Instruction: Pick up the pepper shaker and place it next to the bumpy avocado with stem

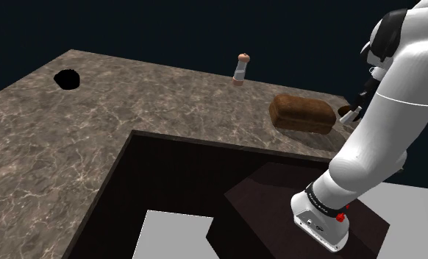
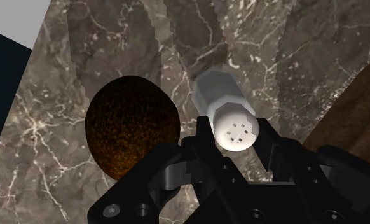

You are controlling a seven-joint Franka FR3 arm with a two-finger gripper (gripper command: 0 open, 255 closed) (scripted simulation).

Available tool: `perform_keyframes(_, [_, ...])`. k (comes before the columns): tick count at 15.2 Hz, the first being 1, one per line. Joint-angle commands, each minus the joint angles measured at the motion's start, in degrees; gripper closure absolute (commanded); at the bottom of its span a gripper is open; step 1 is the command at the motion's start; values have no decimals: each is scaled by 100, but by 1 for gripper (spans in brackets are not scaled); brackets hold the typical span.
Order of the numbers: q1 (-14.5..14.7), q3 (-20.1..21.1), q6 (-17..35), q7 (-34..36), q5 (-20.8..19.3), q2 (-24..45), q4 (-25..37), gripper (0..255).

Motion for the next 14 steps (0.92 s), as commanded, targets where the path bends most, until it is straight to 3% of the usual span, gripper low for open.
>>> perform_keyframes(1, [-89, 85, 112, -85, 122, 110, -60, 255])
perform_keyframes(9, [-101, 98, 128, -96, 138, 125, -69, 255])
perform_keyframes(10, [-101, 98, 128, -96, 138, 125, -69, 0])
perform_keyframes(14, [-101, 98, 128, -96, 138, 125, -70, 0])
